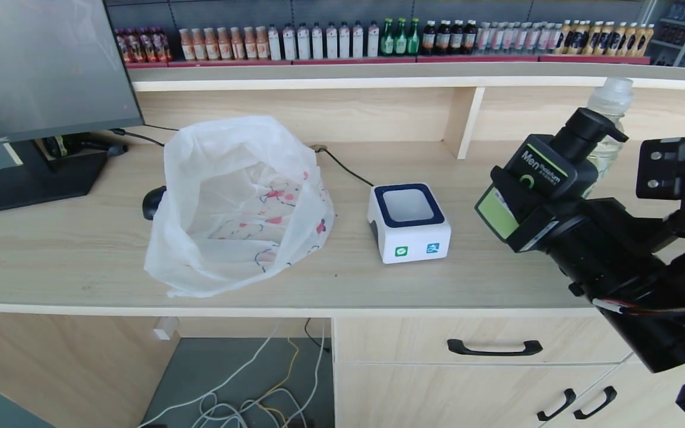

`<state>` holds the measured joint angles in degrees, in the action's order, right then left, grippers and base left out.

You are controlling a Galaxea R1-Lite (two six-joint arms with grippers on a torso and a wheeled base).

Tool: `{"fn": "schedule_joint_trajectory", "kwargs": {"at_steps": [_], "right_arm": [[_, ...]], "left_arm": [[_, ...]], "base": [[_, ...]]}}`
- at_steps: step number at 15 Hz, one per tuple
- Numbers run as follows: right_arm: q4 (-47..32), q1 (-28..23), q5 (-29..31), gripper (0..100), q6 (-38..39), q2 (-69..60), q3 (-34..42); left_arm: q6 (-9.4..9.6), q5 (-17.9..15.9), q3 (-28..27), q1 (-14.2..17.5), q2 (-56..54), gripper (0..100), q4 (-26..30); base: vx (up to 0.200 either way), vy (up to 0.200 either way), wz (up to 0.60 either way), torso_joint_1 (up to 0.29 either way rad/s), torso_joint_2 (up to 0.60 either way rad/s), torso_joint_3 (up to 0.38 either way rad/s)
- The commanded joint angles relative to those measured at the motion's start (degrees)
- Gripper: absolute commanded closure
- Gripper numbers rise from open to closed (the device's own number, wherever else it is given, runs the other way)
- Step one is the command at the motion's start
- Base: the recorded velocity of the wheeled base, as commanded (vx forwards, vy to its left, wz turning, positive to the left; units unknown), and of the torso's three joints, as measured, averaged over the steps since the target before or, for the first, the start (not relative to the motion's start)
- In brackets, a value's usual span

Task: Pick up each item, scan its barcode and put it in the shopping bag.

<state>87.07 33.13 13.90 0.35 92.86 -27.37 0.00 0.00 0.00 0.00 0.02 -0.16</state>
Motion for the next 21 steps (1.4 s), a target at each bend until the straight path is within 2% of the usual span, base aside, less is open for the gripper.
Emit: {"fn": "schedule_joint_trajectory", "kwargs": {"at_steps": [1, 7, 9, 12, 16, 17, 18, 21], "right_arm": [[0.0, 0.0, 0.0, 100, 0.0, 0.1, -0.6], [-0.1, 1.0, 0.3, 100, -0.2, 0.7, -2.5], [-0.8, 3.6, 0.4, 100, 0.1, 2.4, -6.6], [-3.0, 4.0, 0.5, 100, 2.7, 4.6, -10.0], [-23.2, 3.6, 1.0, 100, 15.6, 4.1, -26.3], [-25.5, 3.6, 1.2, 100, 17.3, 4.1, -27.9], [-34.2, 2.9, 2.5, 100, 23.5, 4.0, -32.7], [-48.6, 0.9, 4.4, 100, 35.2, 4.1, -41.4]], "left_arm": [[0.0, 0.0, 0.0, 0.0, 0.0, 0, 0.0], [0.18, 0.0, 0.0, 0.0, 0.0, 0, 0.0], [0.18, 0.0, 0.0, 0.0, 0.0, 0, 0.0], [0.18, 0.0, 0.0, 0.0, 0.0, 0, 0.0], [0.18, 0.0, 0.0, 0.0, 0.0, 0, 0.0], [0.18, 0.0, 0.0, 0.0, 0.0, 0, 0.0], [0.18, 0.0, 0.0, 0.0, 0.0, 0, 0.0], [0.18, 0.0, 0.0, 0.0, 0.0, 0, 0.0]], "base": [[0.0, 0.2, 0.0, -0.002, 0.0, -0.002], [0.0, 0.033, 0.0, 0.0, 0.0, 0.0], [0.0, 0.0, 0.0, 0.0, 0.0, 0.0], [0.0, 0.0, 0.0, 0.0, 0.0, 0.0], [0.0, 0.0, 0.0, 0.0, 0.0, 0.0], [0.0, 0.0, 0.0, 0.0, 0.0, 0.0], [0.0, 0.0, 0.0, 0.0, 0.0, 0.0], [0.0, 0.0, 0.0, 0.0, 0.0, 0.0]]}}
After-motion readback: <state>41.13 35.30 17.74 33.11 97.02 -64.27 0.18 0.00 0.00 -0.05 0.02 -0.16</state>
